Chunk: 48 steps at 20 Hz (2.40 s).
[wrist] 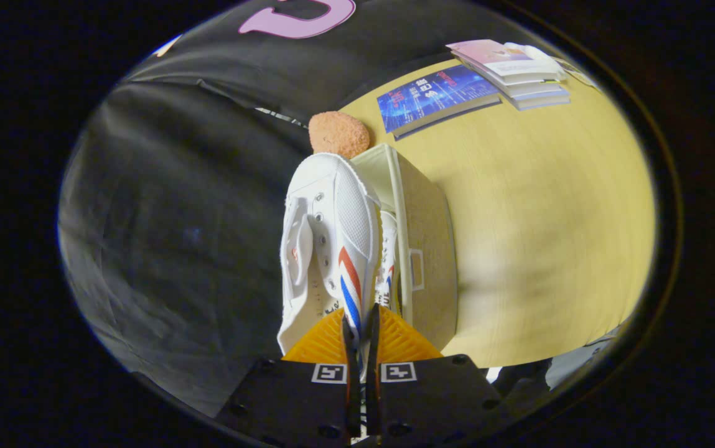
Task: Open the storage box then place both shoes into the box .Put the left shoe in first, then the right shoe, with the right side of both shoes facing outward in a uniform manner.
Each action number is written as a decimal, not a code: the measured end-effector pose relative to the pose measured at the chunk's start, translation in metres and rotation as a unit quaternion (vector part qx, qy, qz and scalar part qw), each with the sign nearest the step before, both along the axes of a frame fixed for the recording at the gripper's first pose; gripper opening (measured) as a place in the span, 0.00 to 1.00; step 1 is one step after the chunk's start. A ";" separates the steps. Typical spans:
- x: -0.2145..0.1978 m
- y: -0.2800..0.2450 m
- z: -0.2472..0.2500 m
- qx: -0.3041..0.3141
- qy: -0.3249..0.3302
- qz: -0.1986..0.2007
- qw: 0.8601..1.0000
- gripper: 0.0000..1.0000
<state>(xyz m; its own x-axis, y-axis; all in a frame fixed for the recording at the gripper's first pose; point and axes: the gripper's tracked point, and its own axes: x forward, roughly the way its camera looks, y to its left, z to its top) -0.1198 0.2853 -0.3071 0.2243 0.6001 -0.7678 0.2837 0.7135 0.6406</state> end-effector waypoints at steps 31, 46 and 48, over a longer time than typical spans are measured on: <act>0.020 0.005 -0.022 -0.149 0.005 -0.079 0.986 0.28; 0.028 0.009 -0.028 -0.122 0.016 -0.068 0.990 0.28; 0.029 0.007 -0.027 -0.118 0.015 -0.066 0.991 0.28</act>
